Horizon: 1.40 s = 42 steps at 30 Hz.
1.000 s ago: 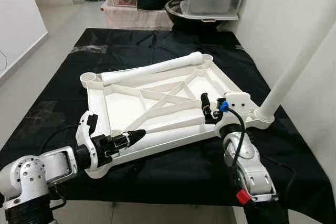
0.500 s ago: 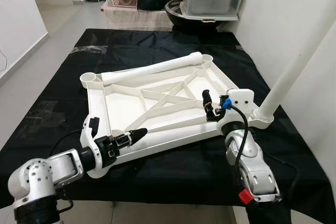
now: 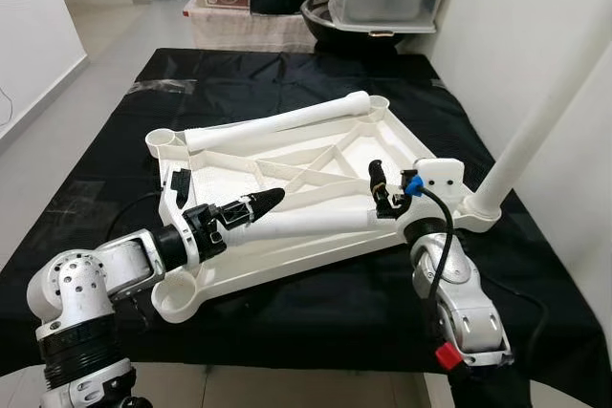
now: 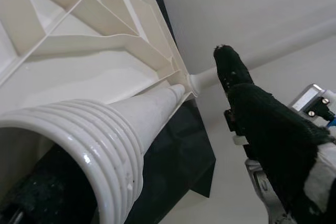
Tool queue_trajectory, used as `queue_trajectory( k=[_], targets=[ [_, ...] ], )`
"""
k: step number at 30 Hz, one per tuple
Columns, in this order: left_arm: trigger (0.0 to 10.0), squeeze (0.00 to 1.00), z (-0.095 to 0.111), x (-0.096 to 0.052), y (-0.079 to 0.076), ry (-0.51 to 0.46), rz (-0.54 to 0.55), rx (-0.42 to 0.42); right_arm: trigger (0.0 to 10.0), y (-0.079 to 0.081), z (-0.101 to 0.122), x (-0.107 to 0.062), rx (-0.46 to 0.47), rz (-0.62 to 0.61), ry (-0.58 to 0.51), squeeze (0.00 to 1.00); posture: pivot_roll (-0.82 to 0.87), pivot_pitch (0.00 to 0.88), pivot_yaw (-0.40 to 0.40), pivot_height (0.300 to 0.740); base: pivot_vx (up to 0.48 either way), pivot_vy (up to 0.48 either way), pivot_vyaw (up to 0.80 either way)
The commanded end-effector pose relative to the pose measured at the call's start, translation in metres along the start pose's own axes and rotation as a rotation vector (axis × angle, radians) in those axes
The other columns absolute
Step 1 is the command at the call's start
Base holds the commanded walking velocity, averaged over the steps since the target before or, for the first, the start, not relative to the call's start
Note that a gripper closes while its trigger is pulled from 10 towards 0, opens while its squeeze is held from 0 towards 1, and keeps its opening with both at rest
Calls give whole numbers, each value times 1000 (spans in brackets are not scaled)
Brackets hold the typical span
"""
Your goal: Building children table
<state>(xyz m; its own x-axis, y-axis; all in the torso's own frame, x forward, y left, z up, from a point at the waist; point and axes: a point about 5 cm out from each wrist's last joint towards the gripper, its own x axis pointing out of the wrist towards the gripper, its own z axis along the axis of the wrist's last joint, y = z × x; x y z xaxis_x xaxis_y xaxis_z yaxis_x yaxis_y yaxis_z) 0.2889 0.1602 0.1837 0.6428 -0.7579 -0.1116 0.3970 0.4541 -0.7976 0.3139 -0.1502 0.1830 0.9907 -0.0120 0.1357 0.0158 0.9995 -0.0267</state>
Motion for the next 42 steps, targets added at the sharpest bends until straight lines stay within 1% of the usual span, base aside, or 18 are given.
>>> queue_trajectory(
  k=[1, 2, 3, 4, 16, 21, 22, 23, 24, 26, 27, 28, 30, 33, 35, 37, 38, 42],
  targets=[
    [10000, 0, -4, 4, -8, 19, -41, 9, 10000, 1, 3, 0, 9, 1, 0, 0, 81, 77, -50, 740, 0, 0, 0],
    [4392, 0, -8, 5, -6, 35, -31, 4, 10000, 1, 3, 0, 13, 0, 1, 0, 81, 76, -48, 740, 0, 0, 0],
    [4392, 0, -8, 5, -6, 35, -31, 4, 10000, 1, 3, 0, 13, 0, 1, 0, 81, 76, -48, 740, 0, 0, 0],
    [0, 0, -12, 6, -2, 49, -10, -6, 10000, 0, 4, 1, 15, -3, -1, 0, 81, 76, -48, 740, 0, 0, 0],
    [0, 0, -20, 0, 13, 85, 119, -28, 10000, 0, 9, 4, 24, -10, -18, 0, 84, 73, -46, 740, 0, 0, 0],
    [0, 0, -20, -4, 10, 63, 133, -4, 10000, 3, 14, 7, 70, 12, -39, 0, 85, 69, -49, 740, 0, 0, 0],
    [0, 0, -18, -5, 4, 40, 131, 15, 10000, 4, 21, 11, 138, 35, -58, 0, 90, 63, -49, 740, 0, 0, 0],
    [0, 0, -18, -5, 4, 40, 131, 15, 10000, 4, 21, 11, 138, 35, -58, 0, 90, 63, -49, 740, 0, 0, 0],
    [0, 0, -15, -6, -4, 20, 119, 43, 10000, 5, 28, 15, 211, 53, -72, 0, 91, 57, -49, 740, 0, 0, 0],
    [0, 0, -15, -6, -4, 20, 119, 43, 10000, 5, 28, 15, 211, 53, -72, 0, 91, 57, -49, 740, 0, 0, 0],
    [0, 0, -13, -6, -11, 1, 107, 65, 10000, 6, 33, 18, 272, 77, -82, 0, 91, 57, -49, 740, 0, 0, 0],
    [0, 0, -13, -6, -11, 1, 107, 65, 10000, 6, 33, 18, 272, 77, -82, 0, 91, 57, -49, 740, 0, 0, 0],
    [0, 0, -8, -6, -31, -38, 63, 132, 10000, 9, 38, 22, 375, 119, -83, 0, 103, 43, -55, 740, 0, 0, 0],
    [0, 0, -6, -6, -38, -49, 45, 156, 10000, 9, 37, 23, 419, 129, -72, 0, 109, 39, -56, 740, 0, 0, 0],
    [0, 0, -4, -6, -50, -68, 31, 206, 10000, 10, 37, 26, 518, 151, -50, 0, 113, 34, -60, 740, 0, 0, 0],
    [0, 0, -4, -6, -50, -68, 31, 206, 10000, 10, 37, 26, 518, 151, -50, 0, 113, 34, -60, 740, 0, 0, 0],
    [0, 0, -2, -5, -63, -84, 7, 269, 10000, 7, 40, 32, 615, 169, -44, 0, 118, 26, -60, 740, 0, 0, 0],
    [0, 0, -1, -6, -72, -84, 9, 346, 10000, 0, 47, 39, 711, 184, -57, 0, 120, 24, -59, 740, 0, 0, 0]
  ],
)
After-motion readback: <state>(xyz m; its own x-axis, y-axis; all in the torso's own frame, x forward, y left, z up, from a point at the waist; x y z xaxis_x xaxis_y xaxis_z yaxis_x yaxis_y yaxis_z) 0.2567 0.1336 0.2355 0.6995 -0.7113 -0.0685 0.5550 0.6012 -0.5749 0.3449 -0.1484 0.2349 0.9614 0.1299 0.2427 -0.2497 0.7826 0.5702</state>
